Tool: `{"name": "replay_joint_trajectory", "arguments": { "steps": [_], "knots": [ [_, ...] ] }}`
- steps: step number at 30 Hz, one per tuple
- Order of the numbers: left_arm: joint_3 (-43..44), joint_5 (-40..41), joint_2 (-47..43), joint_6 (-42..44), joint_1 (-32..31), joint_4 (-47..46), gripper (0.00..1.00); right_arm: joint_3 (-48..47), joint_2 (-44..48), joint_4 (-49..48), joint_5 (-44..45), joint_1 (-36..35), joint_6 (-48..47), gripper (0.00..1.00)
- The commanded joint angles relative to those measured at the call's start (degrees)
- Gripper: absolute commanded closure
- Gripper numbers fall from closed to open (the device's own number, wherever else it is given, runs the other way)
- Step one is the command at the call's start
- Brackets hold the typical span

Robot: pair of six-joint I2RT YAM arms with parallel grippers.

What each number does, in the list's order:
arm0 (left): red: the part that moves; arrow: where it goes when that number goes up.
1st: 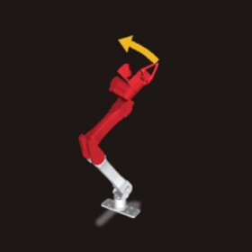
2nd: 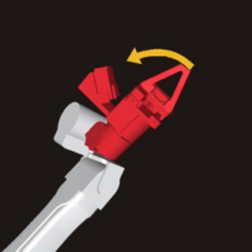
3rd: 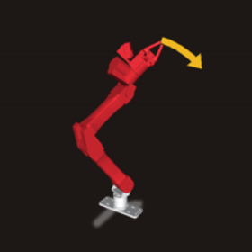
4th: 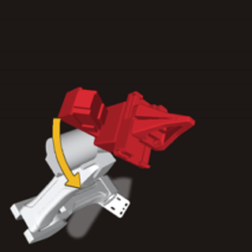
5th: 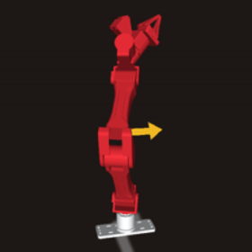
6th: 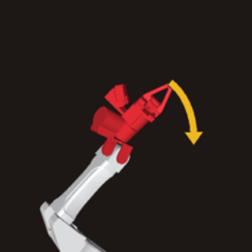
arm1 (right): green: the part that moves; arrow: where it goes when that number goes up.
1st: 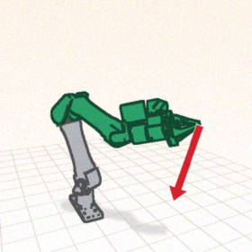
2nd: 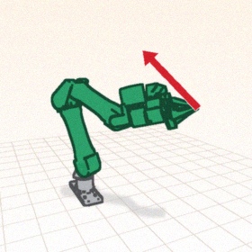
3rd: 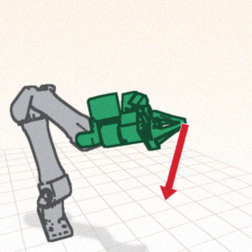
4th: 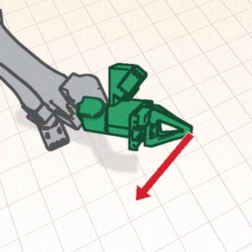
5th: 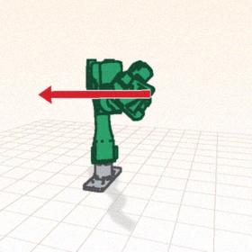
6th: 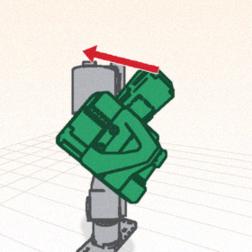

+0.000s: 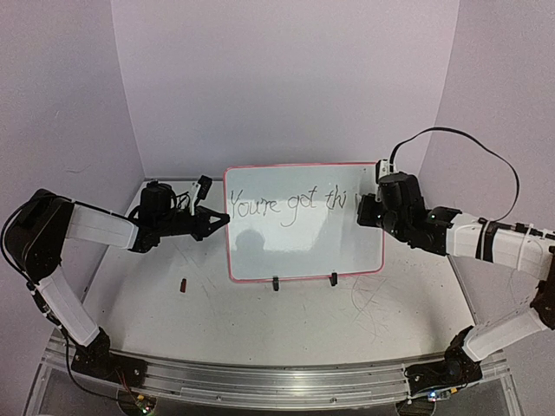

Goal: Write a sentence on the whiteboard

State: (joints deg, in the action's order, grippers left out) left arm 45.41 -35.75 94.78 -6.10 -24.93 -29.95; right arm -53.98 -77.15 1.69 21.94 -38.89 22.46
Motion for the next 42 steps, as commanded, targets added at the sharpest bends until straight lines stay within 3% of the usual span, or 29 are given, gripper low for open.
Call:
{"name": "replay_joint_trajectory", "arguments": {
  "steps": [1, 42],
  "knots": [
    [1.09, 3.03, 0.81, 4.79, -2.23, 3.27, 1.00, -1.73, -0.77, -3.49, 1.50, 0.42, -1.05, 1.00],
    [1.10, 3.12, 0.93, 4.79, -2.23, 3.37, 1.00, -0.60, -2.46, -3.86, -4.22, 0.66, -0.87, 1.00]
  ]
}}
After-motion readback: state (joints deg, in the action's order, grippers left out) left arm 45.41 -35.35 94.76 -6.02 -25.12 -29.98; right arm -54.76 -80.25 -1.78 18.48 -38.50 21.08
